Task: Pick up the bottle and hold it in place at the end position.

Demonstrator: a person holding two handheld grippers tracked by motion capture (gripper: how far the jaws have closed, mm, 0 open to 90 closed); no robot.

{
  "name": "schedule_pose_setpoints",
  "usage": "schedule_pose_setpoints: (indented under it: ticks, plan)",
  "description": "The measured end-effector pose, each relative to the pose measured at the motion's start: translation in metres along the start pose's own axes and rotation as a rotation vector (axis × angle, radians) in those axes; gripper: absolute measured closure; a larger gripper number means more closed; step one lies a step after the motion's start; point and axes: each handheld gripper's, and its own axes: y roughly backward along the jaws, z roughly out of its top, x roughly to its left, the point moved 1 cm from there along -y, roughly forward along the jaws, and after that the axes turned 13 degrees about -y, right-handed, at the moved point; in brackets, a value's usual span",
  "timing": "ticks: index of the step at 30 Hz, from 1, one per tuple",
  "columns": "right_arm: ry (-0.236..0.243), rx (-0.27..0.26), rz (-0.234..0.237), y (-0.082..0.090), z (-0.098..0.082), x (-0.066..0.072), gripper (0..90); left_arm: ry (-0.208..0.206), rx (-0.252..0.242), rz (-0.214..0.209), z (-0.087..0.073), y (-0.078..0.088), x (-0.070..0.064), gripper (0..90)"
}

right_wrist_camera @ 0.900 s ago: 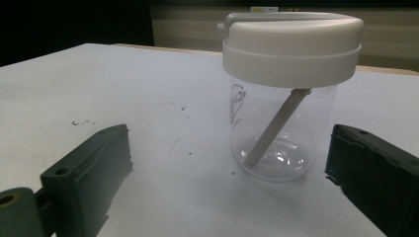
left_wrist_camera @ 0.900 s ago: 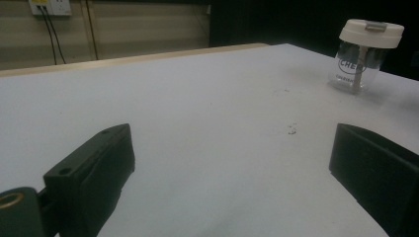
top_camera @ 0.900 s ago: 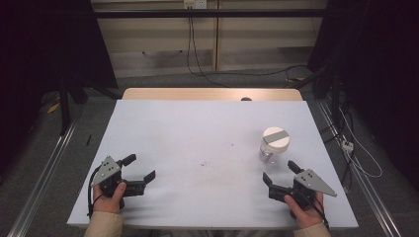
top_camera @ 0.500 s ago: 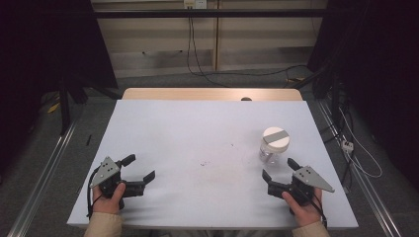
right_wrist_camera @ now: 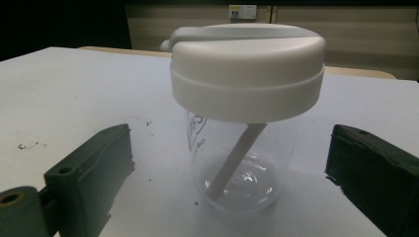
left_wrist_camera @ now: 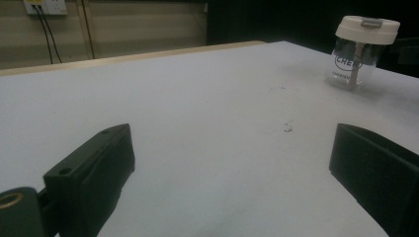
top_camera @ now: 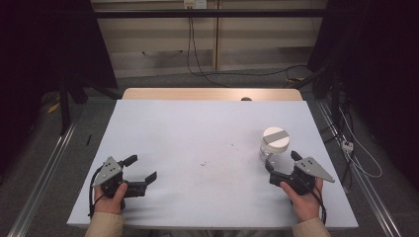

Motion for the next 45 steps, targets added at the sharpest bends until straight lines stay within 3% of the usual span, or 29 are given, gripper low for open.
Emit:
schedule_pose_setpoints:
  ticks: [26, 45]
  plan:
    - [-0.031, 0.035, -0.048, -0.045, 0.008, -0.006, 6.1, -0.008, 0.013, -0.008, -0.001, -0.002, 0.000, 3.4]
    - [-0.009, 0.041, -0.069, -0.065, 0.009, -0.001, 11.9, -0.007, 0.020, -0.008, -0.002, -0.002, 0.001, 3.4]
